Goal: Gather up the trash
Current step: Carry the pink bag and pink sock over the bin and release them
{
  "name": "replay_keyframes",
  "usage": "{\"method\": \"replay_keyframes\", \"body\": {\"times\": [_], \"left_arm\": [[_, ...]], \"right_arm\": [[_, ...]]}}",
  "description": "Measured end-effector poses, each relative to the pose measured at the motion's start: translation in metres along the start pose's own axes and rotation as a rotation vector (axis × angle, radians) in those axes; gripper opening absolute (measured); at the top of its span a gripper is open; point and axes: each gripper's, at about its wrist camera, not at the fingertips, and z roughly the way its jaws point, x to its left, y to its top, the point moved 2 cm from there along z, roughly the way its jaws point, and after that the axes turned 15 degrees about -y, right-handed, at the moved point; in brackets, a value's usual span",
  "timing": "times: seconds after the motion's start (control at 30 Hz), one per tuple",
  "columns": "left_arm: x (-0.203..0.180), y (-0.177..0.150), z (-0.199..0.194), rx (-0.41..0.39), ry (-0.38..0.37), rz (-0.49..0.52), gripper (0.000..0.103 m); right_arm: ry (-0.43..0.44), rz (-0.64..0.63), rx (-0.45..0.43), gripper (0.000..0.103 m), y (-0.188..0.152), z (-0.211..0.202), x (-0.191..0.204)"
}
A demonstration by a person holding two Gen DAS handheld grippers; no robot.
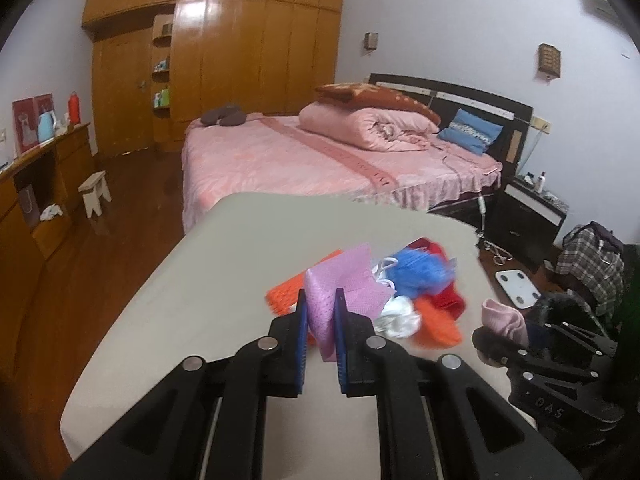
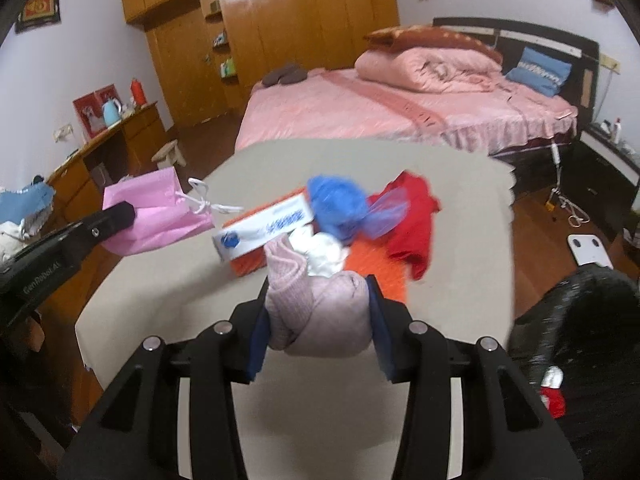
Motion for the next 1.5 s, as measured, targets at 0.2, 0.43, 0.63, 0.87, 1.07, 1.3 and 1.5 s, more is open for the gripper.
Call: {"method": "replay_keyframes", "body": {"times": [0.2,0.43,0.63,0.87,1.07,1.3,1.5], "left_arm": [[-0.033,0.01,0.003,-0.009,-0.05,0.033,0.012],[-0.076,0.012,0.014,-0.002,-0.119,0.072,0.012],[-0.114,0.013,0.027,0.013,-0.186,0.111,0.012],[-0.16,0.009,0.043,0.033,-0.263,0.157,0.012],[-0.198,0.005,0.06,0.052,-0.332,0.187,0.012],[-0.244,-0.005,0.079,0.081,-0.418,0.232,0.012],[-0.274,-0.017,0.096,0.116,-0.474,0.253,0.012]], "right_arm": [[-0.042,0.036,-0.04,0.042,0.008,-0.022,-0.032],[-0.1,0.087,-0.06,0.042,0.005,-0.04,-0.076],[-0.158,0.133,-0.069,0.042,-0.003,-0.055,-0.114],[-0.234,0.187,-0.077,0.042,-0.017,-0.07,-0.159],[-0.294,0.231,-0.075,0.042,-0.031,-0.079,-0.195],[-0.368,0.286,-0.049,0.043,-0.054,-0.082,-0.238],[-0.424,0.32,-0.023,0.043,-0.072,-0.081,-0.268]]}}
